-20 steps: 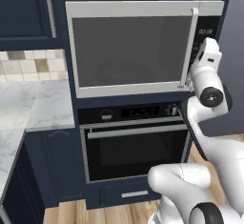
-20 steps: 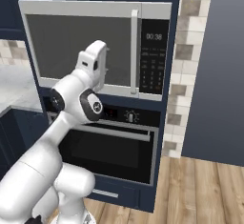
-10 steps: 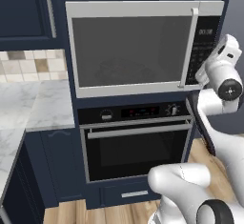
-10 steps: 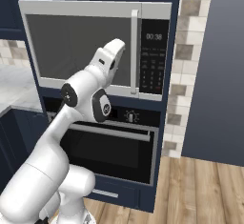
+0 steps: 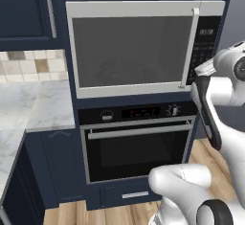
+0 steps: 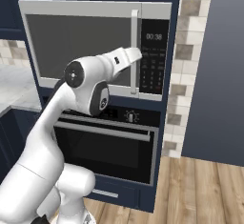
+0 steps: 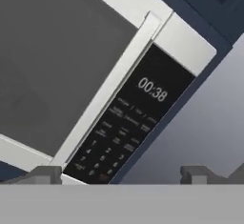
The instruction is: Place the tupperware containing the fish and mushroom meal in the microwave. Close the microwave door and press the start button to reheat the meal.
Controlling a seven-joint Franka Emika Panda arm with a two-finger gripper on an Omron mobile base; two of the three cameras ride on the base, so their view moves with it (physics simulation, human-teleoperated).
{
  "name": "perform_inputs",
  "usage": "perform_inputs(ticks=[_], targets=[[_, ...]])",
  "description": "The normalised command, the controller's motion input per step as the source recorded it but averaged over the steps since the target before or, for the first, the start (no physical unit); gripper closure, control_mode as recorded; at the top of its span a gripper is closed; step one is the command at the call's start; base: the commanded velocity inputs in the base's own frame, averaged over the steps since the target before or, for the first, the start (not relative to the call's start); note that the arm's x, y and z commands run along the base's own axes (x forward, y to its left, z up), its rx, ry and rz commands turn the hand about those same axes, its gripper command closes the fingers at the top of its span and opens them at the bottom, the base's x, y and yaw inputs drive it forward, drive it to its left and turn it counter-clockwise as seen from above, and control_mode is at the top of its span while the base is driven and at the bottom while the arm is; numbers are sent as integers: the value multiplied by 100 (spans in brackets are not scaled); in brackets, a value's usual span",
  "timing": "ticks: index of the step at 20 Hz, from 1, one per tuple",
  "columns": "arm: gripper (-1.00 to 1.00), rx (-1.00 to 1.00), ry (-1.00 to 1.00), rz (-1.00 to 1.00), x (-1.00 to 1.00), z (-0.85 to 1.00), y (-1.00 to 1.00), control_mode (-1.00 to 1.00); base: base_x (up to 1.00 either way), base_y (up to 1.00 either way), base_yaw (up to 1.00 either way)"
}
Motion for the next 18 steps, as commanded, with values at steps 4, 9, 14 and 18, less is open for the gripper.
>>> perform_inputs(ticks=[4, 9, 14, 18], targets=[[-100, 79, 5, -6, -2, -9, -9, -100, 0, 0, 0], [-100, 79, 0, -10, -15, -33, -9, -100, 0, 0, 0], [-100, 87, 0, -10, -25, -64, -7, -100, 0, 0, 0], [-100, 89, 15, -6, -9, -46, -32, -100, 0, 0, 0]])
